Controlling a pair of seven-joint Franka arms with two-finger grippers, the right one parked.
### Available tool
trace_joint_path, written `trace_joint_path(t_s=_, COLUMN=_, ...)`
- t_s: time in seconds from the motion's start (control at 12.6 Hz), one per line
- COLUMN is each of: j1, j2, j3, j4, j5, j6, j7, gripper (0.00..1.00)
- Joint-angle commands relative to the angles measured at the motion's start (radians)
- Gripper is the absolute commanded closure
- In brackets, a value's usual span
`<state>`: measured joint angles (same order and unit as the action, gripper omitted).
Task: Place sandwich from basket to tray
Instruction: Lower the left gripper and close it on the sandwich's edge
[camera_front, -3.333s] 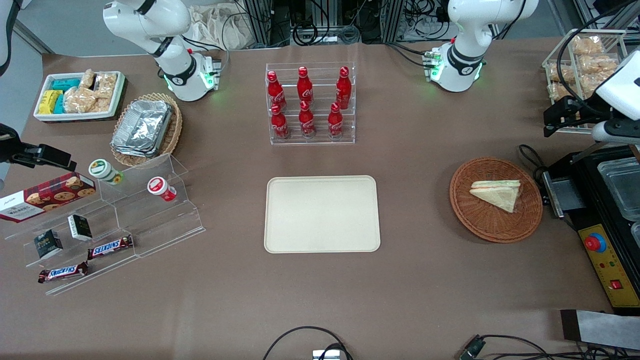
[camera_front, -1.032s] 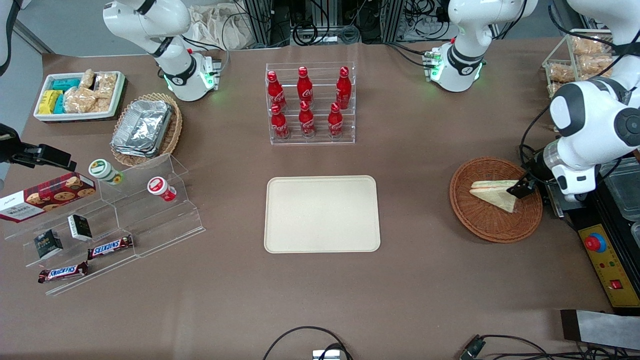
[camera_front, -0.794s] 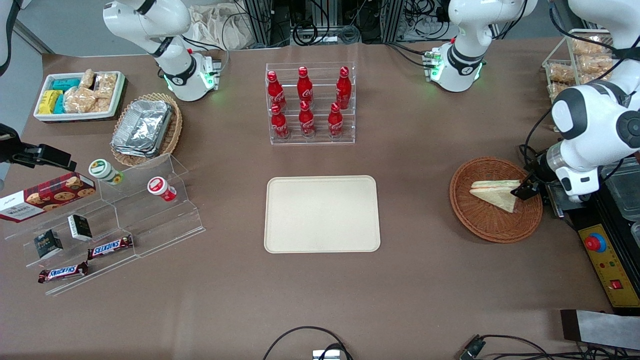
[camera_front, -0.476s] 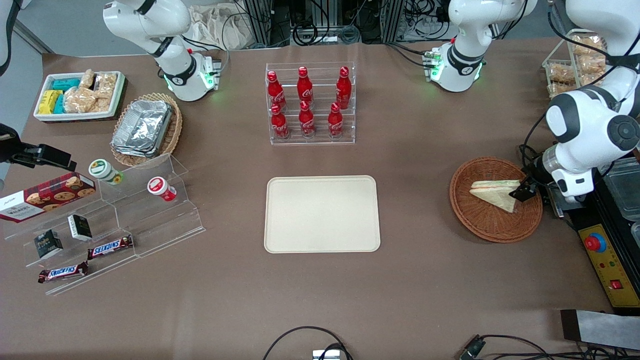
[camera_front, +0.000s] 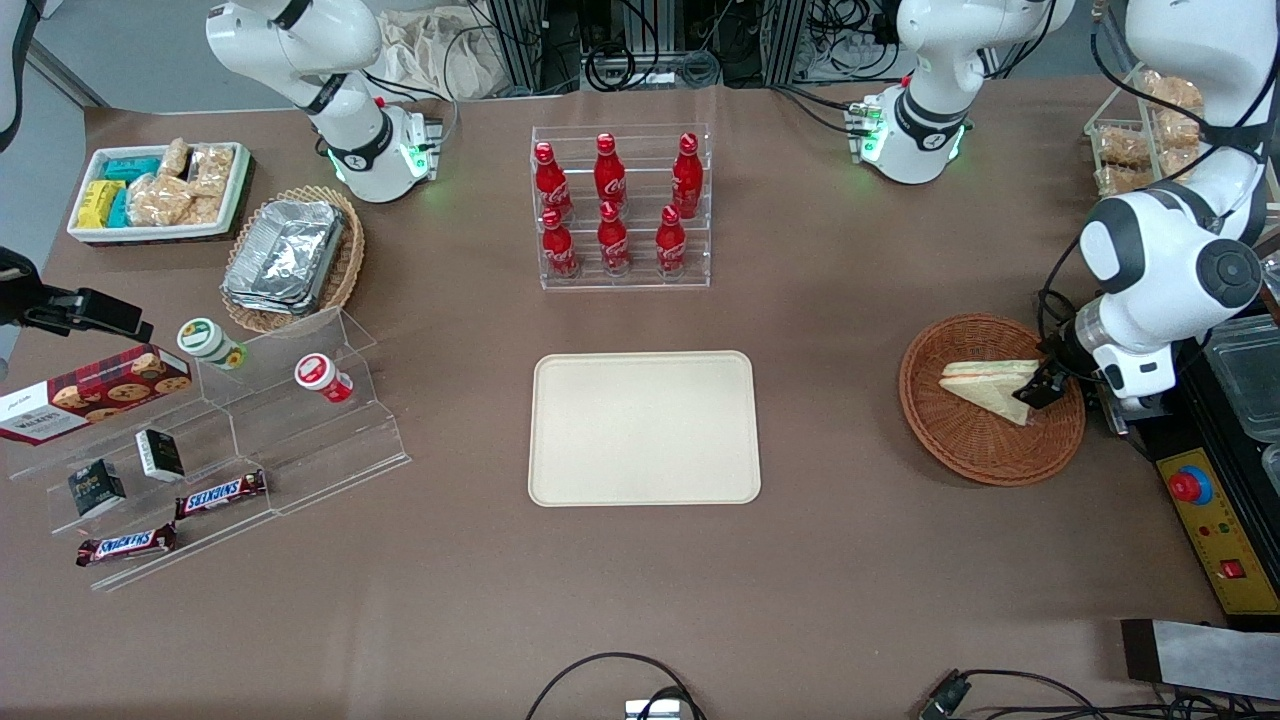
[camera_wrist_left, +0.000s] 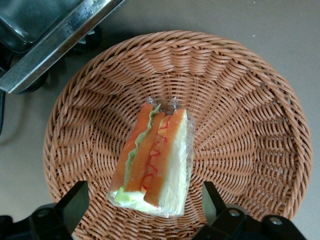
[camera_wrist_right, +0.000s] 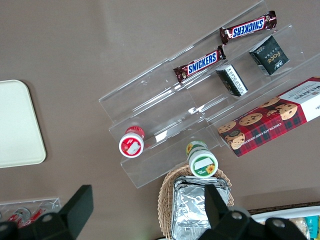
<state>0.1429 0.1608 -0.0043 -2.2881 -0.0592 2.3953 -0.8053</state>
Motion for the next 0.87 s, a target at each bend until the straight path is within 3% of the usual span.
trace_joint_path(t_s=0.0, j1=0.004, j2=0.019, j3=-0.003, j4=-0.016, j5=-0.002, j6=0.05, j7=-0.009, gripper=0.0)
trace_joint_path(t_s=0.4, j1=0.003, j2=0.051, j3=-0.003, j4=-0.027, j5=-0.01, j6=0.099, j7=-0.011, gripper=0.0)
trace_joint_path(t_s=0.48, j1=0.003, j2=0.055, j3=-0.003, j4=-0.027, j5=-0.011, j6=0.108, j7=-0.011, gripper=0.08)
trace_joint_path(t_s=0.56, j1=0.003, j2=0.06, j3=-0.005, j4=-0.027, j5=-0.011, j6=0.111, j7=-0.011, gripper=0.2)
trace_joint_path(t_s=0.63, j1=0.001, j2=0.06, j3=-0.005, j4=-0.027, j5=-0.011, j6=0.111, j7=-0.012, gripper=0.38)
trace_joint_path(t_s=0.79, j1=0.001, j2=0.062, j3=-0.005, j4=-0.027, j5=-0.011, j6=0.111, j7=-0.012, gripper=0.83)
